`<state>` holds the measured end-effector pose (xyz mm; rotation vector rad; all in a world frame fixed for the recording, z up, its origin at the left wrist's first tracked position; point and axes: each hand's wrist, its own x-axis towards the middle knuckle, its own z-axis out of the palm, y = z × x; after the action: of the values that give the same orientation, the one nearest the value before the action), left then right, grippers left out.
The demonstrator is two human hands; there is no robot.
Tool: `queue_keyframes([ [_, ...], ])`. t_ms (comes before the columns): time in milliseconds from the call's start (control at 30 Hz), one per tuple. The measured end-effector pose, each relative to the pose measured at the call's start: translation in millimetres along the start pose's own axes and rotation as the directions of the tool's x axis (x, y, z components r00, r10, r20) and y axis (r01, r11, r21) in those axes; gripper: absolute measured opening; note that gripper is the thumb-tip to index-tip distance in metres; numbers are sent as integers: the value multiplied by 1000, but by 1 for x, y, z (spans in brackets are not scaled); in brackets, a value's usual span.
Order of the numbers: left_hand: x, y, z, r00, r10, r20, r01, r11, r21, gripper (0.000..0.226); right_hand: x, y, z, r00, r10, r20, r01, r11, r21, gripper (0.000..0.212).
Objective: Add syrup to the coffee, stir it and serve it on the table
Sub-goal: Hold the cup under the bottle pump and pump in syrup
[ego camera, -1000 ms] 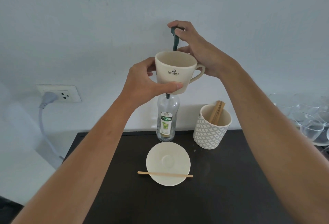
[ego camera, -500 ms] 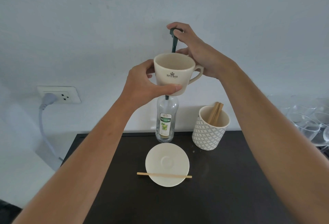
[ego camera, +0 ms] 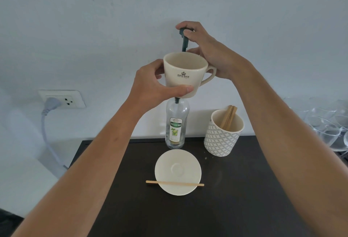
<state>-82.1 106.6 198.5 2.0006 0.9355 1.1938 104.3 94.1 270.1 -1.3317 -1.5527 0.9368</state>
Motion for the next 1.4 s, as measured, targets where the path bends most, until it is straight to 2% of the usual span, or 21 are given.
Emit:
queue_keyframes([
  [867,3,-2,2,1000,5,-7,-4,1000,29,64,4,0,-3,1000,5,19,-5,1000,-21,29],
  [1400,0,0,1,1000,-19,-10,19,1000,-1,73,-1,-2,-3,999,10,47,-9,1000,-15,32],
])
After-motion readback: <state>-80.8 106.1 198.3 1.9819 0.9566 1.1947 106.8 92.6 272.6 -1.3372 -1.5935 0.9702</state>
